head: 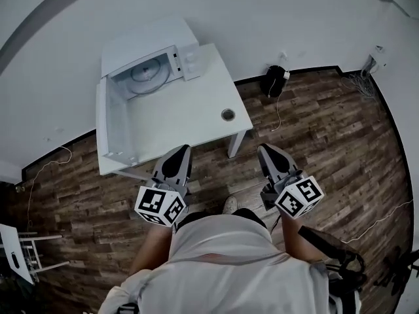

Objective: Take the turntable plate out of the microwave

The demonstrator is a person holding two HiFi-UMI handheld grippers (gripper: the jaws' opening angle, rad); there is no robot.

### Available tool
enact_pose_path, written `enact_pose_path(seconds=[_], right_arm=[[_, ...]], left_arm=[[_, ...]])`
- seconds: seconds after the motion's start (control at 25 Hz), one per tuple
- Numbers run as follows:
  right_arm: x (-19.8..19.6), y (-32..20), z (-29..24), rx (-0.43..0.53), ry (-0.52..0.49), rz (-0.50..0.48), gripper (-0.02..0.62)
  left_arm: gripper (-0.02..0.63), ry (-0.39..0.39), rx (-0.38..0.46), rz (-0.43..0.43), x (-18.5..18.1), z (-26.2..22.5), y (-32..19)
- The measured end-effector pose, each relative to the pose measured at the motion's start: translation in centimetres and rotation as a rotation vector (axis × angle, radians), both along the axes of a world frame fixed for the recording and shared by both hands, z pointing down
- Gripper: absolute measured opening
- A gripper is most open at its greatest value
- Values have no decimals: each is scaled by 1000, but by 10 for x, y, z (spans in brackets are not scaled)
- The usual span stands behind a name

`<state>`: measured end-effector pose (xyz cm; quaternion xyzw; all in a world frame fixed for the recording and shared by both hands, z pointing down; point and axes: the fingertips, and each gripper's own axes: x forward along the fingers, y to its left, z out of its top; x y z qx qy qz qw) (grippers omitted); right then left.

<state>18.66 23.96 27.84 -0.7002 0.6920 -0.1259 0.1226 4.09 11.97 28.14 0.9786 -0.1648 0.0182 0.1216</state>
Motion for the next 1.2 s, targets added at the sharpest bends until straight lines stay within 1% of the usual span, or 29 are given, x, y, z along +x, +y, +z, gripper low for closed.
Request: enact_pose_path(seconds=[0.16, 0.32, 0.44, 0.52, 0.6, 0.8, 0.92, 1.04, 1.2], right_arm=[[35, -29, 6, -2, -10, -77, 3], [40, -55, 18, -14, -38, -172, 3], [46, -85, 30, -25, -65, -221, 3], [52, -103, 37, -29, -80, -237, 3], [53, -108, 41, -32, -87, -244, 3], [53, -113, 40, -45, -69, -254, 3], [54, -126, 33, -39, -57, -260, 3], [53, -159, 29, -40, -55, -283, 3], [52, -234, 40, -69, -52, -336, 3]], left_arm=[[9, -19, 3, -63, 25, 4, -16], [9, -39, -21, -157, 27, 10, -35], [9, -59, -42, -202, 34, 19, -61], [9, -71, -50, -219, 39, 26, -79], [9, -70, -57, -230, 40, 29, -86], [9, -35, -51, -254, 40, 26, -99], [9, -16, -51, -267, 38, 23, -110], [9, -6, -66, -289, 35, 24, -135], [9, -1, -99, -332, 38, 38, -200]])
